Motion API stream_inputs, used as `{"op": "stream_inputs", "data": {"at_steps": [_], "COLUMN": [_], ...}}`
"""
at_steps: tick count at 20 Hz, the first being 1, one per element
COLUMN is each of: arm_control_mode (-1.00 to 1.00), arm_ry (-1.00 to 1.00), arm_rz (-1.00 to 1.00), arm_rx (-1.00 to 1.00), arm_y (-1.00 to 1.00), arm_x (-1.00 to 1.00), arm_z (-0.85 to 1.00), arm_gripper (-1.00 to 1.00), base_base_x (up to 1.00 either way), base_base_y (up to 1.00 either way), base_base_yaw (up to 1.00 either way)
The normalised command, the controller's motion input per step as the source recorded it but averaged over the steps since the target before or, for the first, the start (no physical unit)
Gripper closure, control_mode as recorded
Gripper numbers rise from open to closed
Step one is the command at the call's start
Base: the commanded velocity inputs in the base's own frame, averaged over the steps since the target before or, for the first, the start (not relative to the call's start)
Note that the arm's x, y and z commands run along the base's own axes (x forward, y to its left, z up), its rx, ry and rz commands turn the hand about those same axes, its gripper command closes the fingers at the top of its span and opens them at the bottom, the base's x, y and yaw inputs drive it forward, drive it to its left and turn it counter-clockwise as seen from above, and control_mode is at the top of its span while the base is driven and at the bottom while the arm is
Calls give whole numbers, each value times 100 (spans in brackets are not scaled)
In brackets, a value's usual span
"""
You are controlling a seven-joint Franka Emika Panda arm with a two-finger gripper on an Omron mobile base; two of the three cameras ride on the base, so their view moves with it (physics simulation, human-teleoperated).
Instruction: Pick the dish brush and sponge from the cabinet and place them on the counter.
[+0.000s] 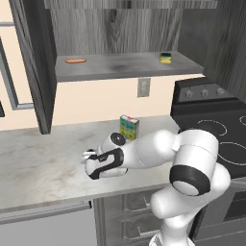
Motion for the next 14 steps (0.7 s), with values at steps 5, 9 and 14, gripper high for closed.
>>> {"op": "stream_inputs", "data": {"at_steps": [5,9,14], "arm_control_mode": [-100,-100,-100], "arm_ry": [-2,-6,-6], "arm_rz": [0,0,0], "arm_rx": [0,0,0], "arm_y": [0,0,0], "arm_x": [0,-6,-16], "arm_z": [14,51,61], "arm_gripper": [-100,-100,-100], "base_base_x": [0,0,0], "base_base_y": [0,0,0], "base_base_yaw": [0,0,0]}}
